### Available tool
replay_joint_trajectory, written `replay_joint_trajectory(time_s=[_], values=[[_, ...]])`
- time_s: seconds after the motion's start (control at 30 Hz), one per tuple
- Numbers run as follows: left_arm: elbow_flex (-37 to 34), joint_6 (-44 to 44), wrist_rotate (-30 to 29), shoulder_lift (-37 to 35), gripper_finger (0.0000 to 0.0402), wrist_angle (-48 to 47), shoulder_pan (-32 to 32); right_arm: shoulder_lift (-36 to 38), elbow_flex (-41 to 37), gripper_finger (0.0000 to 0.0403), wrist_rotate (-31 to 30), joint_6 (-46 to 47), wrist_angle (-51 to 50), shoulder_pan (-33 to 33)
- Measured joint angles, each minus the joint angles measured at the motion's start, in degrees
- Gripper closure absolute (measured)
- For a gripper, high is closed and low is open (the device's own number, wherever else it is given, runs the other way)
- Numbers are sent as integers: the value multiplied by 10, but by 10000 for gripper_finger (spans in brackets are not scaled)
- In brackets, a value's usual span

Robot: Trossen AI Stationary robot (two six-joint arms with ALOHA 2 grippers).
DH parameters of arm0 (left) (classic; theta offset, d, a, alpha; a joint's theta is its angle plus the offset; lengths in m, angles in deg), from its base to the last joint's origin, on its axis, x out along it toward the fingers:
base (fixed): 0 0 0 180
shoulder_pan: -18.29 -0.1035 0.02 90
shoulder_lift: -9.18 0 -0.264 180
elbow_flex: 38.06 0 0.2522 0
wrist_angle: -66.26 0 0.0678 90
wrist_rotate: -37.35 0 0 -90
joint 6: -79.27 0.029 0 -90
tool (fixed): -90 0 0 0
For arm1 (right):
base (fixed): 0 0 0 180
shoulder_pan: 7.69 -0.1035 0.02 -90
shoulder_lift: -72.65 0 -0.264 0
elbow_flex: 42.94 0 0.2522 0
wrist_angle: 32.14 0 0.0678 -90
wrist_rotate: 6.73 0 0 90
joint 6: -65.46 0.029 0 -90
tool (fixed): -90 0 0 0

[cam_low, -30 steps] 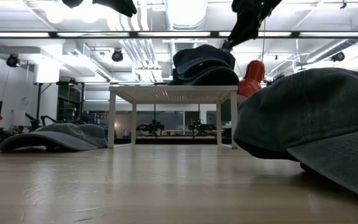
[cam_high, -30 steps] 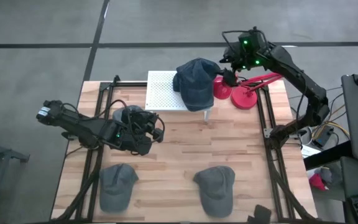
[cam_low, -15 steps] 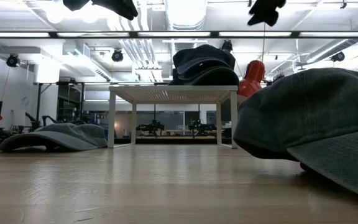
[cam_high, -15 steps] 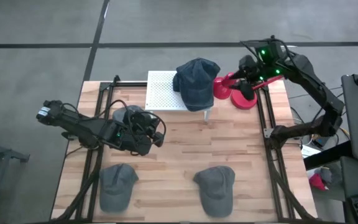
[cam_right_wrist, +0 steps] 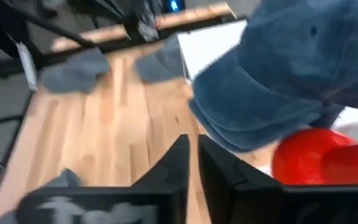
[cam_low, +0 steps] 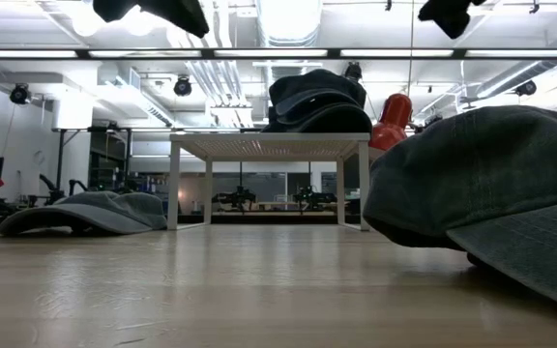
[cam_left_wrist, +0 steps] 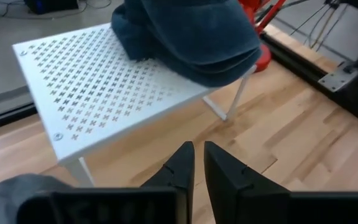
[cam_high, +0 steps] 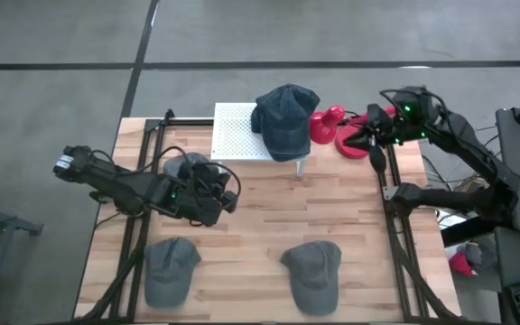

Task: Pick & Place hat
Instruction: Put the top gray cap on the shelf

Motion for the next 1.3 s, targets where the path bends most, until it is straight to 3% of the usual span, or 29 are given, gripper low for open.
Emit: replay_joint_trajectory(time_s=[0.3, 0.47, 0.6, 0.77, 1.13, 1.3], values=[[0, -37, 27, -1, 399, -61, -56, 90, -113, 394, 62, 61, 115, 0], [5, -45, 101, -1, 401, -118, -137, 100, -144, 394, 64, 75, 143, 0], [13, -115, 163, -1, 401, -225, -199, 101, -151, 394, 64, 74, 145, 0], [13, -206, 171, -3, 401, -338, -237, 101, -153, 394, 63, 75, 146, 0], [-11, -173, 160, 1, 400, -285, -261, 100, -153, 394, 63, 72, 158, 0], [-51, -186, 165, -3, 356, -286, -261, 100, -153, 394, 63, 71, 157, 0]])
